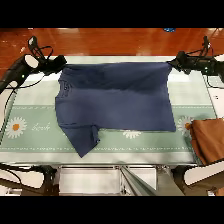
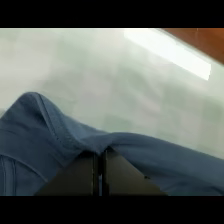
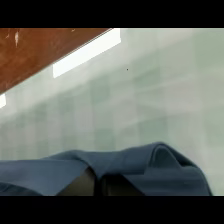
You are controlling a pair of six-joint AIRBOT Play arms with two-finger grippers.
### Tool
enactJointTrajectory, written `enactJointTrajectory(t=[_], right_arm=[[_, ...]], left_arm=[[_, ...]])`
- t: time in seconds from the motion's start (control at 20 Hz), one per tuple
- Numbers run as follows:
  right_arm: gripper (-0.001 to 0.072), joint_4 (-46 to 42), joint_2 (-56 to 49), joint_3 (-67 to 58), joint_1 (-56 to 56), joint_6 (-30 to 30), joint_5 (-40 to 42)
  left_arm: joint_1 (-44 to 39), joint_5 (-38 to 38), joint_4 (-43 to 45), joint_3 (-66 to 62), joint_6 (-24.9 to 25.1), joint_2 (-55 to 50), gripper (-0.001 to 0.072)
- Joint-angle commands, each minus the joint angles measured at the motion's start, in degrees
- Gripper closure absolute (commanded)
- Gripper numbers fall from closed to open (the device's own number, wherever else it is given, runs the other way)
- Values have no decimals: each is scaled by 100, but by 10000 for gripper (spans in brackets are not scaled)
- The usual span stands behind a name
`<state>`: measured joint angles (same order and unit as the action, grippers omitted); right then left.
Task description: Fold the shirts.
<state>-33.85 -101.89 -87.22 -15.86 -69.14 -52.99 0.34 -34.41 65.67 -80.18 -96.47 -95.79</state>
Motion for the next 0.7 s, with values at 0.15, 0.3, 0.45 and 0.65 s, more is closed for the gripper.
enactJointTrajectory(t=[0.15,0.3,0.45,0.65], right_arm=[[688,-1167,-105,-37,-74,-136,-1563],[687,-2035,-105,229,-2,-542,-1646],[687,-2120,-111,308,2,-649,-1674],[687,-2120,-111,308,2,-767,-1679]], left_arm=[[302,-2782,350,-439,1137,-79,690],[417,-3335,673,-120,1139,-114,690],[426,-3348,675,48,1137,-133,689],[389,-3508,632,48,1139,-177,689]])
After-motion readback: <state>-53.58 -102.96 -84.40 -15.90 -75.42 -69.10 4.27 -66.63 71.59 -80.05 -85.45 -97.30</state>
